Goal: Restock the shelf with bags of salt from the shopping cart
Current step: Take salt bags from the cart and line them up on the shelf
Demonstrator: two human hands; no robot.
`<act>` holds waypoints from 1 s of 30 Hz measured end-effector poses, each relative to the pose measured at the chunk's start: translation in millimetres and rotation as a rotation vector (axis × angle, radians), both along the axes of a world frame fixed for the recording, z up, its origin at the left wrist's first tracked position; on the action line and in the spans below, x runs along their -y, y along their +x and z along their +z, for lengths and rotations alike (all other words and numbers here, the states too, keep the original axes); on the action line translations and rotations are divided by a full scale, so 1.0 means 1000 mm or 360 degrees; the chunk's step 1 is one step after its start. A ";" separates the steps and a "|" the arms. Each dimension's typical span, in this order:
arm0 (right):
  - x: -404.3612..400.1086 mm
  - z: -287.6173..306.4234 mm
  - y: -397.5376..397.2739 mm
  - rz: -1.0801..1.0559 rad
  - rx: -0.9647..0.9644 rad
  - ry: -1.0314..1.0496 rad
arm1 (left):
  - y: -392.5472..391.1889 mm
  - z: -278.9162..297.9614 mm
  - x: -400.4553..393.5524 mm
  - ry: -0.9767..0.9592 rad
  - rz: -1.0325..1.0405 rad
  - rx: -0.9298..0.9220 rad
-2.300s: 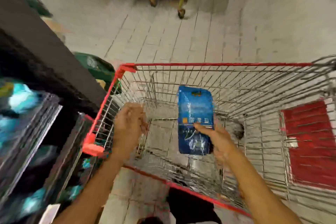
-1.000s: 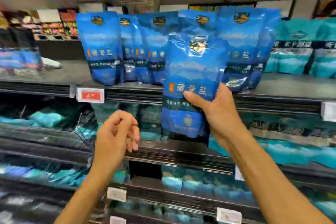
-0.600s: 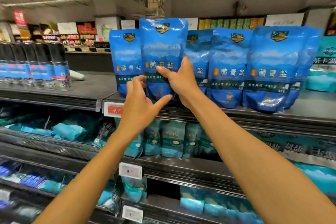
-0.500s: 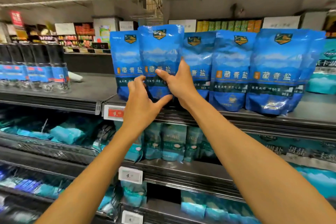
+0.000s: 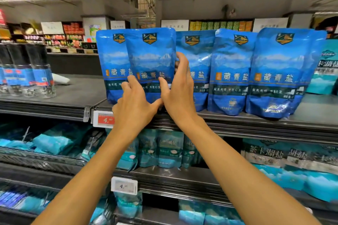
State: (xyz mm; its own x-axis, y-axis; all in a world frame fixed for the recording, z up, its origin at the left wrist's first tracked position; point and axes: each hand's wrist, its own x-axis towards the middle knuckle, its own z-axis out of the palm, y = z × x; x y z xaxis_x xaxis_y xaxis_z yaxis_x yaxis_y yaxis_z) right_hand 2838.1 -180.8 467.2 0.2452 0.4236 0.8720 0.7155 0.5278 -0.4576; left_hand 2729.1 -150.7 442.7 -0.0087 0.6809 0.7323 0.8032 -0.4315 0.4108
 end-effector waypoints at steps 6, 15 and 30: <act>0.010 -0.008 0.005 -0.0432 0.0319 0.0067 | -0.004 0.007 -0.007 0.0089 0.0175 -0.0252; 0.012 -0.018 0.011 -0.0394 0.0358 -0.0125 | -0.005 0.012 -0.012 -0.0009 0.0145 -0.0411; 0.019 -0.022 0.017 -0.0325 0.0383 -0.0122 | -0.009 -0.002 -0.007 0.0110 0.0025 -0.0185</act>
State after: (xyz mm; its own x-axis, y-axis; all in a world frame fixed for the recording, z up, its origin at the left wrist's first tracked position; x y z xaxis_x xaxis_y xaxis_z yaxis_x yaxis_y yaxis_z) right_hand 2855.5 -199.7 444.8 0.1226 0.4536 0.8827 0.8955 0.3329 -0.2954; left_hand 2719.8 -143.8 440.8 0.0685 0.6293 0.7741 0.8504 -0.4426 0.2845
